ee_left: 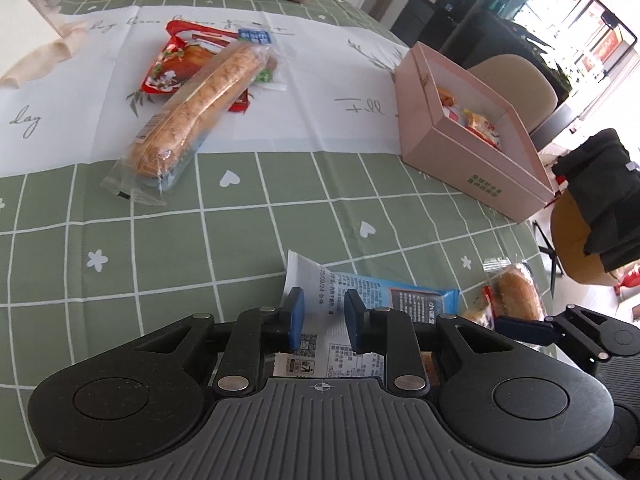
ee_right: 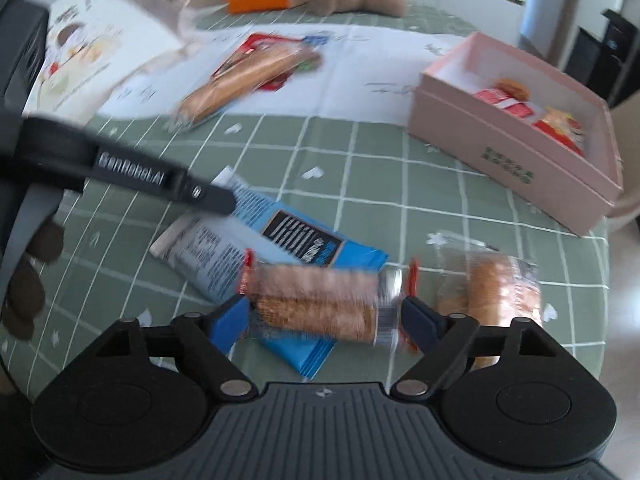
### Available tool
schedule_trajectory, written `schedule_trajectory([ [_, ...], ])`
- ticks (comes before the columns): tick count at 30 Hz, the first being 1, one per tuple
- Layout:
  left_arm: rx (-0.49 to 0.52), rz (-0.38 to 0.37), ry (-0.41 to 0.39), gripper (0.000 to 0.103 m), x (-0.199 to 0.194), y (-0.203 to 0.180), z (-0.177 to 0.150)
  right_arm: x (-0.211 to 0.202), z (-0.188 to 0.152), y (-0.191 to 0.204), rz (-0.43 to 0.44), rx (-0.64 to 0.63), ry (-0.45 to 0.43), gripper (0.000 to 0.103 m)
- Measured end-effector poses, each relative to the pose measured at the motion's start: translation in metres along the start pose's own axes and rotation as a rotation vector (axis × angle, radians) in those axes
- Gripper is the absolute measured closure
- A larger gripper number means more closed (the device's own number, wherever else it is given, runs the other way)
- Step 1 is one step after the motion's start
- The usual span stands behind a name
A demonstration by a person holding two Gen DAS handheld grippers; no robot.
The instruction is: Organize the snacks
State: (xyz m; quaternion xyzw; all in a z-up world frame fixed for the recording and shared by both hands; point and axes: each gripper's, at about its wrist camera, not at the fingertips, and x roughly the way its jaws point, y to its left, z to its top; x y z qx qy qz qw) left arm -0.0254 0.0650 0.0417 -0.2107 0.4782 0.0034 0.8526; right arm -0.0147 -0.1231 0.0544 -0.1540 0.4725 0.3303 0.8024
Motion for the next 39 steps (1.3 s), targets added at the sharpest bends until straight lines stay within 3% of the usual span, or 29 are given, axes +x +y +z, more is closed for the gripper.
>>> schedule_trajectory([
  [4,-0.003,0.011,-0.018,0.076,-0.006,0.006,0.008,0.004,0.008,0.000,0.008,-0.015,0.009,0.017],
  [10,-0.017,0.065,-0.111,0.076,-0.014,0.023,0.034,-0.007,0.018,0.013,0.053,-0.096,-0.038,0.017],
  [15,-0.018,0.065,-0.132,0.076,-0.021,0.027,0.045,0.015,0.033,0.031,0.053,-0.175,-0.013,0.017],
  [17,0.012,0.058,-0.119,0.076,-0.021,0.022,0.042,0.029,0.037,0.033,0.059,-0.163,0.000,0.017],
  [22,0.088,0.031,-0.068,0.076,-0.023,0.003,0.029,0.044,0.051,0.006,-0.048,-0.015,-0.069,0.013],
  [26,0.080,-0.052,0.018,0.076,-0.020,-0.009,0.018,0.039,0.059,-0.034,-0.113,0.149,-0.087,0.013],
  [29,0.100,-0.117,0.103,0.076,-0.008,-0.023,0.008,0.028,0.054,-0.057,-0.139,0.199,-0.120,0.014],
  [31,0.114,-0.117,0.124,0.076,0.001,-0.030,0.003,0.024,0.048,-0.070,-0.185,0.220,-0.127,0.025],
  [33,0.107,-0.093,0.118,0.076,0.007,-0.031,0.002,0.028,0.044,-0.081,-0.206,0.231,-0.079,0.051],
  [35,0.100,-0.060,0.099,0.076,0.011,-0.030,0.005,0.032,0.036,-0.081,-0.193,0.219,-0.044,0.055],
  [39,0.074,0.026,0.052,0.076,0.016,-0.021,0.020,0.029,0.021,-0.056,-0.124,0.153,-0.047,0.054],
])
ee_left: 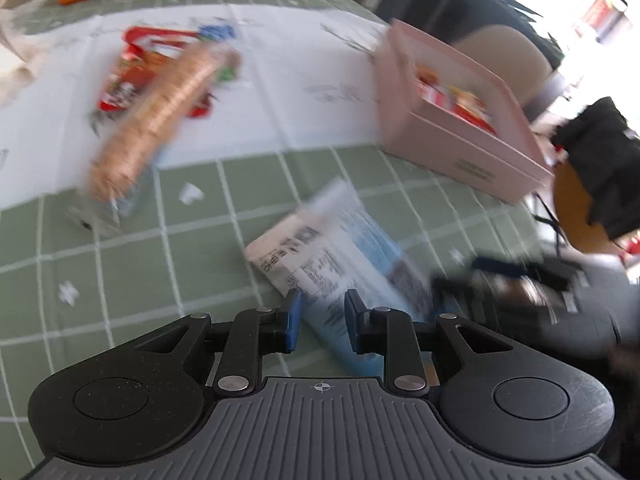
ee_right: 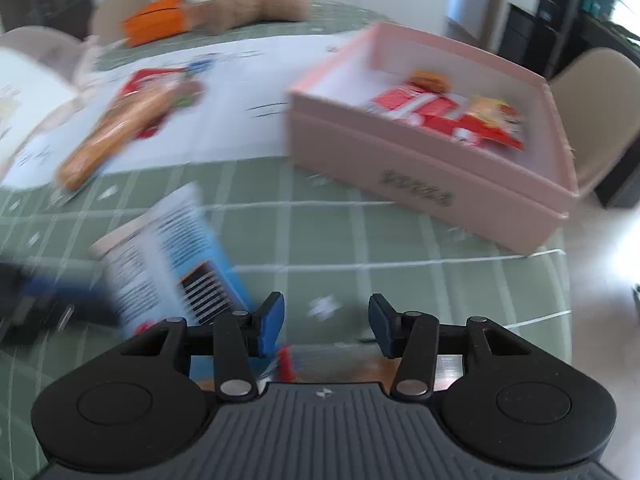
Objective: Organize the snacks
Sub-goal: 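Grasp the blue-and-white packet with the left tool and lift it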
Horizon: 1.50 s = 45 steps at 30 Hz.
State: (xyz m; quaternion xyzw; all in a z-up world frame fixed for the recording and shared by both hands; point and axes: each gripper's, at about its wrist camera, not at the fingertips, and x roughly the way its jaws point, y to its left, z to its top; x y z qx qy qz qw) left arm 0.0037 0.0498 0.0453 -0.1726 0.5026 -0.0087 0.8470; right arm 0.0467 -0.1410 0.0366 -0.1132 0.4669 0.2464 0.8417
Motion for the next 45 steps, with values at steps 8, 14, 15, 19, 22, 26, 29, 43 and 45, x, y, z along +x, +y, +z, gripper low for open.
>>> schedule_trajectory([
  [8,0.130,0.041,-0.061,0.075,-0.003,-0.032,0.015,-0.028,-0.008,0.004,0.068,0.050,-0.049,0.049],
  [14,0.444,0.157,-0.047,0.071,0.016,-0.085,-0.012,-0.048,-0.022,-0.055,-0.099,0.197,-0.102,0.032],
  [15,0.481,0.171,-0.064,0.069,0.017,-0.090,-0.016,-0.046,-0.025,-0.062,-0.104,0.227,-0.090,0.032],
  [19,0.577,0.210,-0.077,0.065,0.023,-0.095,-0.026,-0.044,-0.044,-0.083,-0.052,0.364,-0.070,0.027],
  [22,0.575,0.261,-0.090,0.065,0.025,-0.087,-0.024,-0.043,-0.050,-0.082,-0.023,0.403,-0.067,0.027],
  [26,0.549,0.286,-0.098,0.064,0.022,-0.072,-0.020,-0.033,-0.046,-0.072,0.040,0.416,-0.048,0.027],
  [29,0.523,0.241,-0.087,0.058,0.018,-0.067,-0.017,-0.026,-0.042,-0.065,0.084,0.427,-0.036,0.026],
  [43,0.356,0.211,-0.093,0.027,0.016,-0.032,0.007,-0.030,-0.042,-0.051,0.078,0.393,-0.037,0.026],
  [45,0.311,0.198,-0.075,0.019,0.019,-0.021,0.011,-0.030,-0.042,-0.046,0.067,0.369,-0.032,0.024],
])
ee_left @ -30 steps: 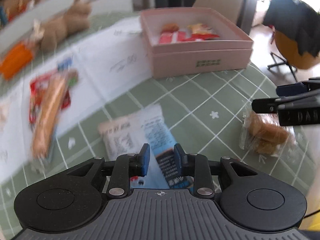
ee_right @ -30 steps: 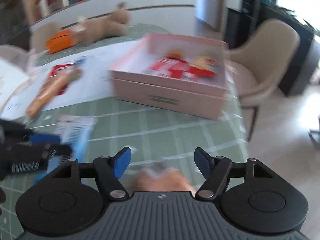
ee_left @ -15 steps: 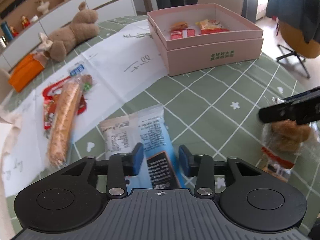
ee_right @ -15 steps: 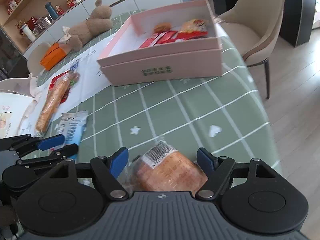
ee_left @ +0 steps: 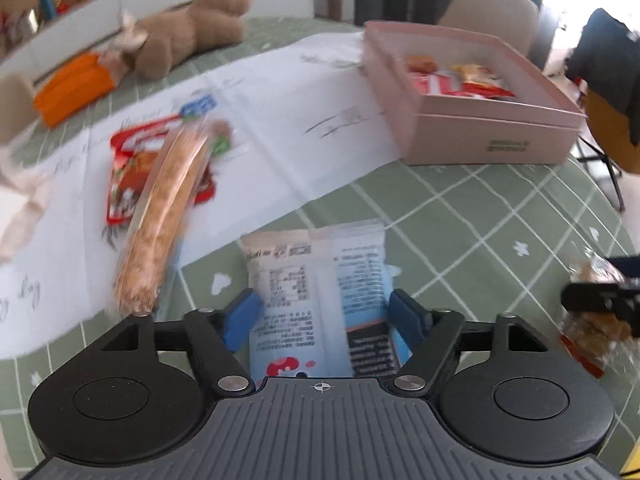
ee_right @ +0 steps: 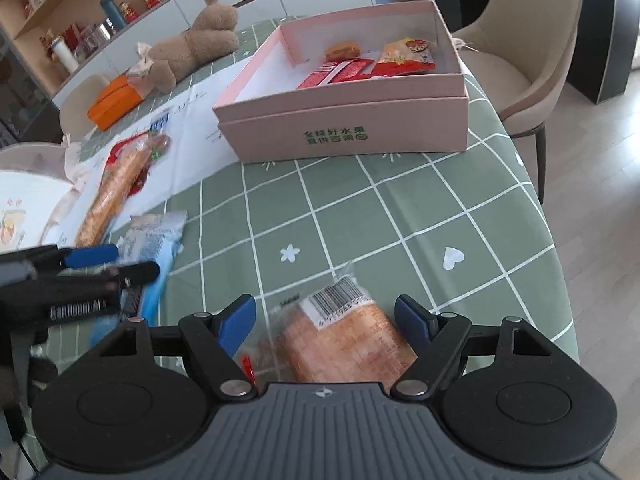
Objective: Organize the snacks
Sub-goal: 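Grasp the blue-and-white packet with the left tool and lift it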
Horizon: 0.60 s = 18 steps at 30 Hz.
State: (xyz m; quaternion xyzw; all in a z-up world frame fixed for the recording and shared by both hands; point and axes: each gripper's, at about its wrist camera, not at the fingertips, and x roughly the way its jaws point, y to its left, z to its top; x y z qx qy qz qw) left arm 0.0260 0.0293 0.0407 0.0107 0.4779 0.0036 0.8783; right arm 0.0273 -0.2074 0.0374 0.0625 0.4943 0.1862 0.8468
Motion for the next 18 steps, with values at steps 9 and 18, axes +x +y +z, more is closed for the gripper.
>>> schedule_trajectory([
  [9,-0.032,-0.038,0.028,0.011,0.017,0.007,0.011,0.008,-0.002,0.018,-0.046,-0.066,0.005,0.013],
  [18,-0.008,-0.069,0.040,0.014,0.010,0.005,0.003,-0.017,-0.003,0.030,-0.067,-0.192,-0.033,0.013],
])
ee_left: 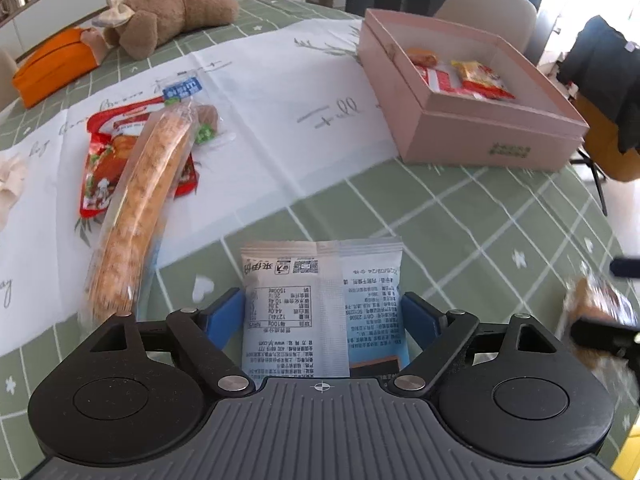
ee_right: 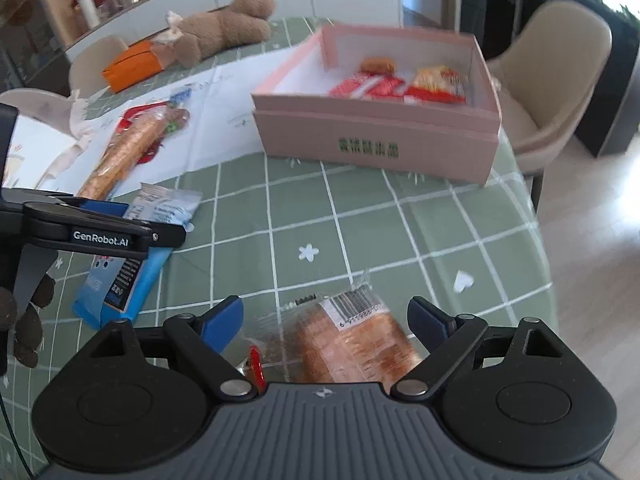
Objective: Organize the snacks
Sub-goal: 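Grasp the blue-and-white packet with the left tool and lift it, then grasp the red-topped wafer bar with the right tool while the left tool holds the blue packet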
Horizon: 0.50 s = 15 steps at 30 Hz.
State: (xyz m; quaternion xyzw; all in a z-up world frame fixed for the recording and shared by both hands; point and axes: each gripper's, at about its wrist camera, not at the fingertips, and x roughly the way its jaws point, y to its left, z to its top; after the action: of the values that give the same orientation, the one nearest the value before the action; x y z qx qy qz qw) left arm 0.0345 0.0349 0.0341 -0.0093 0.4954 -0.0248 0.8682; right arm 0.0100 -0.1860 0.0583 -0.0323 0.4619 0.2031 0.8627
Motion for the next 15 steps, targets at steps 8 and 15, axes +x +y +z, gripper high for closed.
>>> schedule_trajectory([
  [8,-0.038,0.009,-0.003,0.014,-0.024,0.006,-0.037,-0.017,-0.012,0.016,0.008,-0.136,0.031,0.013],
  [15,-0.034,0.035,-0.003,0.013,-0.029,0.005,-0.045,-0.035,-0.020,0.032,0.103,-0.167,0.042,0.013],
])
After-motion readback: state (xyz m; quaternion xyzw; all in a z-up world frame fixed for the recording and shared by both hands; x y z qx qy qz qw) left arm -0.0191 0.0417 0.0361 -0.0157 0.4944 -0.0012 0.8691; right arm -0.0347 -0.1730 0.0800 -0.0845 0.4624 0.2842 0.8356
